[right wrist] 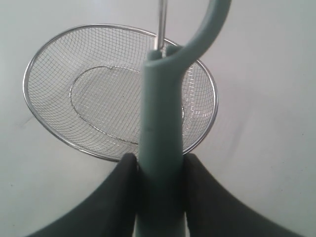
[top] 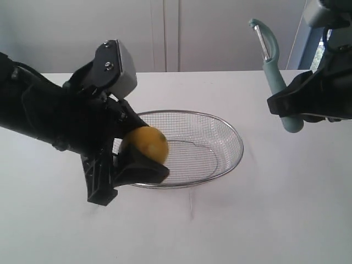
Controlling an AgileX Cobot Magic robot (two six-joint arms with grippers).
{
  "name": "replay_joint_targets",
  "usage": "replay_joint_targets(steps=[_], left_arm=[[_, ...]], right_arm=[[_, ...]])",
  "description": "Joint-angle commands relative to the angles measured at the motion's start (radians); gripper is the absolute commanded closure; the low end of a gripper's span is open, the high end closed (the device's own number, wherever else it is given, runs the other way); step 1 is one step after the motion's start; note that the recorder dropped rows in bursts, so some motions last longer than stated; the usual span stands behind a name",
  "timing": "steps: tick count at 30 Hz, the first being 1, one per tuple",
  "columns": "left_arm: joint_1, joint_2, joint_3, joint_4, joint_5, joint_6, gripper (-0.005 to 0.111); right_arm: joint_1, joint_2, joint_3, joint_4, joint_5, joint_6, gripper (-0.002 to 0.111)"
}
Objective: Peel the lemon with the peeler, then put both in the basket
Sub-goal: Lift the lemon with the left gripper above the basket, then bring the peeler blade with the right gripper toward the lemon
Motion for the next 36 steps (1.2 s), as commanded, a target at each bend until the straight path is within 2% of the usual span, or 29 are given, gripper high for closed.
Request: replay_joint_targets(steps=[1,7,10,13,18,28,36], left_arm=[[0.068,0.036,-0.033,-0.251,0.144,0.239,0.107],[0.142,0.039,-0.078,-0.413,0.165,0.425,0.107],[0.147,0.039,-0.091,-0.451,0.170,0.514,0.107],[0.147,0.039,-0.091,-0.459,0.166,0.594,0.107],[0.147,0.039,-0.091,-0.462,0.159,0.595,0.107],[0.147,0.039,-0.091,-0.462,0.143,0.593,0.107],[0.147,0.039,-0.091,-0.462,0.084,0.512,0.107]], right_arm=[[-0.002,-0.001,0.003,0.004,0.000,-0.006,0.107],[-0.002,0.010,0.003,0.004,-0.006,-0.004,0.107],[-0.002,0.042,0.003,0.055,0.037,0.013,0.108],[0.005,0.074,0.003,0.158,0.080,-0.082,0.108],[0.039,0.110,0.003,0.322,0.136,-0.207,0.108],[0.096,0.151,0.003,0.349,0.139,-0.209,0.108],[0.152,0.151,0.003,0.361,0.101,-0.209,0.108]])
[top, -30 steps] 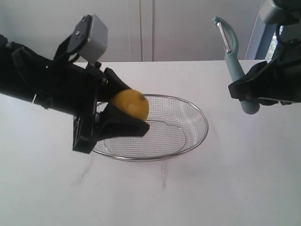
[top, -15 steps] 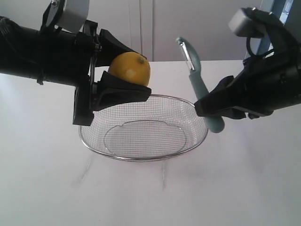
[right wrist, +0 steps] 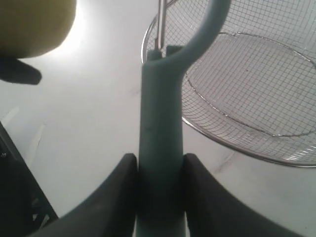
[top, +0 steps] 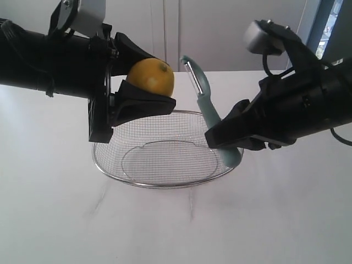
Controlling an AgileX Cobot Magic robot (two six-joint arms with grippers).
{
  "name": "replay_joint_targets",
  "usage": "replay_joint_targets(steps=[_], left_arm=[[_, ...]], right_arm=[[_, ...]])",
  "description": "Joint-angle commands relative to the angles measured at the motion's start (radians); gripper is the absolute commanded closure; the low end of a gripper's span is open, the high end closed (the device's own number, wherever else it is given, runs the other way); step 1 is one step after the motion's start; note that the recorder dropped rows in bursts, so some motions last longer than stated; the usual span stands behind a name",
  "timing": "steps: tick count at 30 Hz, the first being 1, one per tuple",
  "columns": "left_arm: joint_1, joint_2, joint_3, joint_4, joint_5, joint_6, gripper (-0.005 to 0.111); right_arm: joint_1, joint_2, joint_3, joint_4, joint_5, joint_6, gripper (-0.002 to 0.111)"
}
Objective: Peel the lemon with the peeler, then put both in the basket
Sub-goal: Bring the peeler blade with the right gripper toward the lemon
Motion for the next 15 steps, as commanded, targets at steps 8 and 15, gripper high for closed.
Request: replay_joint_targets(steps=[8,15], left_arm=[[0.002,0.005,-0.008,-0.039,-0.069,-0.226,0.107],[-0.006,0.046,-0.008,-0.049,-0.042,-0.242,0.107]], right_arm=[[0.077,0.007,0.003,0.021,-0.120,-0.015,0.108],[0.116,0.050,0.003,0.019,-0.129,-0.017,0.108]])
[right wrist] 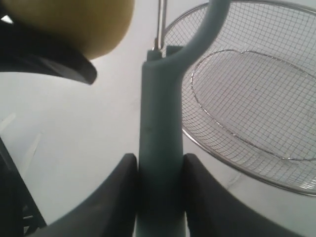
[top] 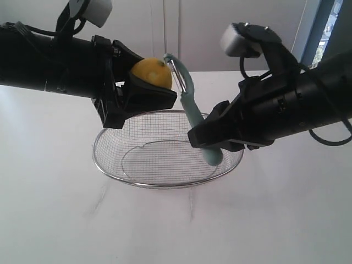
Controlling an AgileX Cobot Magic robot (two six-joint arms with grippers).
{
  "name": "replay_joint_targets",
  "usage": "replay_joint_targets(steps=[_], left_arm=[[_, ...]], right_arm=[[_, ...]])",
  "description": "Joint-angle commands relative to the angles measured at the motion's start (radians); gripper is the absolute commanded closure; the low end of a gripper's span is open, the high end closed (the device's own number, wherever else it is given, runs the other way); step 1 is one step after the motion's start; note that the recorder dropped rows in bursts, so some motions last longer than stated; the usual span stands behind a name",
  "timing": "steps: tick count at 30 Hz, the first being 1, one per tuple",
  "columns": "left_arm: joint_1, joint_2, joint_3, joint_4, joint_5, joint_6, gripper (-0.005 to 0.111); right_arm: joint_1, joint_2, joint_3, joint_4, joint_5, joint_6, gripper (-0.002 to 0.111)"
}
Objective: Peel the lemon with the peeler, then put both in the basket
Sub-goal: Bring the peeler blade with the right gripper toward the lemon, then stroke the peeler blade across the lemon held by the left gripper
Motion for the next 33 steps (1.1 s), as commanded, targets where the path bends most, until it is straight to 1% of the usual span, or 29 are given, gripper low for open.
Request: replay_joint_targets(steps=[1,16,33], left_arm=[[-0.006,0.022,-0.008,-0.040,0.036,-0.014,0.107],[-0.006,0.037,-0.008,-0.036,0.028,-0.010,0.107],[-0.006,0.037,-0.008,-0.010,0.033,-0.012,0.107]], right_arm=[[0.024,0.023,0.003,0.013,-0.021,-0.015,0.108],[0.025,0.012,-0.010,0.009,-0.028,-0.015,0.108],[0.025,-0.162,-0.014,-0.066,-0.055,-0.015,0.108]])
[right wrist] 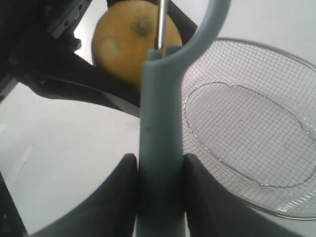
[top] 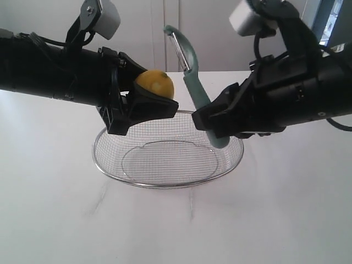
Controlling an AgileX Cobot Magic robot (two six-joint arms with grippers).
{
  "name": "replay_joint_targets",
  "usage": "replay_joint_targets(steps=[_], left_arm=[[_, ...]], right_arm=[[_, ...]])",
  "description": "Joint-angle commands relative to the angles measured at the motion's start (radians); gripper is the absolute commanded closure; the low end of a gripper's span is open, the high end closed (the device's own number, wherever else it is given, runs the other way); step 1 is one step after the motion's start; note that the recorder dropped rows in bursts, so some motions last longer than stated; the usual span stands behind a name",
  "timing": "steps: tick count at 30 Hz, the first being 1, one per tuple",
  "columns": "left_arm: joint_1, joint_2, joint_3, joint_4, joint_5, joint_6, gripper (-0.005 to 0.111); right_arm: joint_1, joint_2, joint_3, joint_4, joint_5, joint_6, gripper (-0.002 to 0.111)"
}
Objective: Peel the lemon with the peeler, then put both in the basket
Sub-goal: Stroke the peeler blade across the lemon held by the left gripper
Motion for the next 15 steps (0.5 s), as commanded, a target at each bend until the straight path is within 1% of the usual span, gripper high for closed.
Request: replay_joint_targets(steps=[1,6,11,15], left_arm=[[-0.004,-0.005,-0.008,-0.016,0.023,-0.006,0.107],[-0.004,-0.005,-0.008,-0.014,0.023,-0.006,0.107],[-0.004,-0.005,-0.008,-0.014,0.023,-0.006,0.107],[-0.004,-0.005,-0.008,-0.014,0.023,-0.006,0.107]], right_arm=[[0.005,-0.068,-0.004,-0.019,-0.012,-0.007,0.108],[0.005,-0.118,-0.004,-0.023,-0.012,-0.003,0.108],[0.005,-0.123,-0.004,-0.032,-0.014,0.000,0.108],[0.005,-0.123,-0.004,-0.083,-0.049,0.016,0.108]])
